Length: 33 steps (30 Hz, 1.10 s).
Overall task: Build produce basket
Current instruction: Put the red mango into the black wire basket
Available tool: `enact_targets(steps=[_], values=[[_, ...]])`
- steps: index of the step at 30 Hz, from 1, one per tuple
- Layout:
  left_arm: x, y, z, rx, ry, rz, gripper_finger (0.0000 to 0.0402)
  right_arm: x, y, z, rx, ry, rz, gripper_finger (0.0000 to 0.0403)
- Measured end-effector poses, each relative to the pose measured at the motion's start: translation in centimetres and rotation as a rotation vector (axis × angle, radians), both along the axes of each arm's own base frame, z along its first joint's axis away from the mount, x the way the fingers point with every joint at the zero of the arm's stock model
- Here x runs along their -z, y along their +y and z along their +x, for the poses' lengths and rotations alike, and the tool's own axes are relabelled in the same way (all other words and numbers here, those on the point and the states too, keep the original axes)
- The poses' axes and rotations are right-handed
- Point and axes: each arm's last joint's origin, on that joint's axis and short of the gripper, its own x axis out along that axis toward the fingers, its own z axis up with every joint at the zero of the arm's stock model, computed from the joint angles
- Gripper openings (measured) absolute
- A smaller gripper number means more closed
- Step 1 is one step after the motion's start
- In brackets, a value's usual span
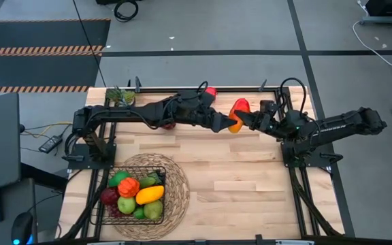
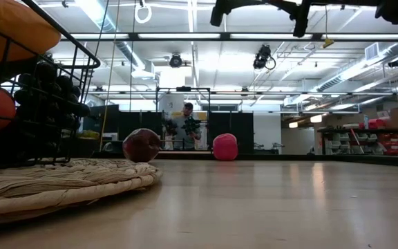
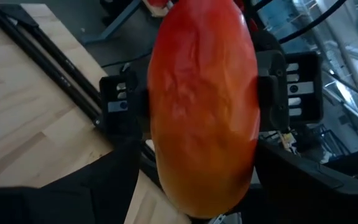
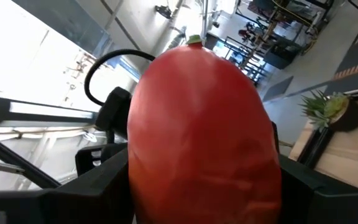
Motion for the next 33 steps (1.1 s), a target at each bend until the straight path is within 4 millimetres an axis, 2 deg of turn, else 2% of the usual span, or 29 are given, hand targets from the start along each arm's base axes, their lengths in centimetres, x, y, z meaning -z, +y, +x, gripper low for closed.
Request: enact_targets(steps=[10,18,24,30,33], values=[[-0.2,0.0,0.0,-0.041,-0.025,-0.009,0.0311,0.5,0.0,1.1,0.020,-0.026,0.012,0.0266],[0.8,-0.7,1.0,-0.072,-0.027,-0.046,0.0308,0.8,-0.1,1.5,0.041,-0.014,0.018,0.0266],[1.1,-1.1,1.1,-0.067,-0.011,-0.045,0.0282,0.9,-0.1,1.6,0.039,-0.008,0.015,0.0267],[1.0,-0.8,1.1,-0.106,-0.019,-0.038,0.0231,0.8,0.0,1.6,-0.007,-0.011,-0.001,0.0280],[0.8,-0.7,1.1,-0.102,-0.045,-0.045,0.0230,0.8,0.1,1.7,-0.042,-0.011,-0.025,0.0285]])
